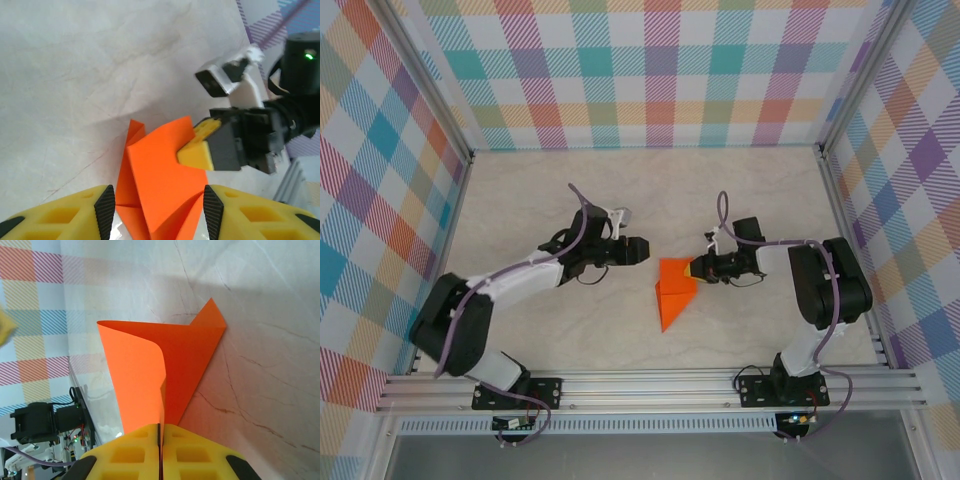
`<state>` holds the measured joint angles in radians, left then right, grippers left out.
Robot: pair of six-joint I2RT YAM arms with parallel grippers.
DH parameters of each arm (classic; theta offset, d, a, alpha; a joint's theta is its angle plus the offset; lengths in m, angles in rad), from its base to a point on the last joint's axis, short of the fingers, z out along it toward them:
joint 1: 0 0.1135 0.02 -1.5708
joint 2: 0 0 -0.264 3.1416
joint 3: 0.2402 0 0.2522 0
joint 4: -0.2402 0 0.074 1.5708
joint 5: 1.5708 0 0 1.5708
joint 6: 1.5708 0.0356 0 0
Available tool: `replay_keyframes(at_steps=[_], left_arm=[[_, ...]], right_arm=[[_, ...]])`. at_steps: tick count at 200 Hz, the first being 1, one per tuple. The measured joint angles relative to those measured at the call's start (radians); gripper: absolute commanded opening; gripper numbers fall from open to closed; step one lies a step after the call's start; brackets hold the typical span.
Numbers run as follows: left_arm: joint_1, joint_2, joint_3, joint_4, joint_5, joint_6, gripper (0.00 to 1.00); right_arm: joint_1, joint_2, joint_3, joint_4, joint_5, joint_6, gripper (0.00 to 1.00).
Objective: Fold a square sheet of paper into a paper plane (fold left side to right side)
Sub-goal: Fold the wing for the fifth time at the center of the table.
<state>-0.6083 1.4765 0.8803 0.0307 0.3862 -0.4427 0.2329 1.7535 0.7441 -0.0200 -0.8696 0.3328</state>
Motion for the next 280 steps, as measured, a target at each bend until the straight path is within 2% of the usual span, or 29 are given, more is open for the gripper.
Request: replay_keyframes(at_steps=[21,45,77,100,145,171,229,254,280], left_arm=[[-0.153,-0.094,0.013,-0.099,-0.122,0.067,0.53],[-0.325,-0.111,0.012,-0.184,-0.248,0.097,0.53],[-0.494,-0.049,0.021,-0.273,-0.426,0.096,0.55],[-0.570,0.066,0.082,-0.347,-0.550,0.095,0.55],[-0.642,0.303,0.275,-0.493,-0.768,0.065,0.55],[-0.659,0.376,0.334,-0.549,-0.844,0.046,0.54],[-0.667,0.469,0.402,-0.634,-0.924,0.013,0.43],[-0.668,0.483,0.409,-0.654,-0.932,0.009,0.36],[-0.668,0.500,0.431,-0.678,-0.937,0.003,0.34]], right_arm=[[0.015,0.000,0.017,-0.018,0.025,0.013,0.08],[0.034,0.000,0.043,-0.046,0.059,0.031,0.09],[0.059,0.002,0.084,-0.101,0.098,0.060,0.09],[0.070,0.009,0.115,-0.135,0.119,0.078,0.09],[0.077,0.020,0.133,-0.183,0.141,0.100,0.09],[0.080,0.025,0.140,-0.198,0.149,0.101,0.09],[0.084,0.040,0.148,-0.208,0.156,0.101,0.09],[0.085,0.048,0.148,-0.209,0.156,0.101,0.10],[0.087,0.052,0.148,-0.211,0.156,0.101,0.10]])
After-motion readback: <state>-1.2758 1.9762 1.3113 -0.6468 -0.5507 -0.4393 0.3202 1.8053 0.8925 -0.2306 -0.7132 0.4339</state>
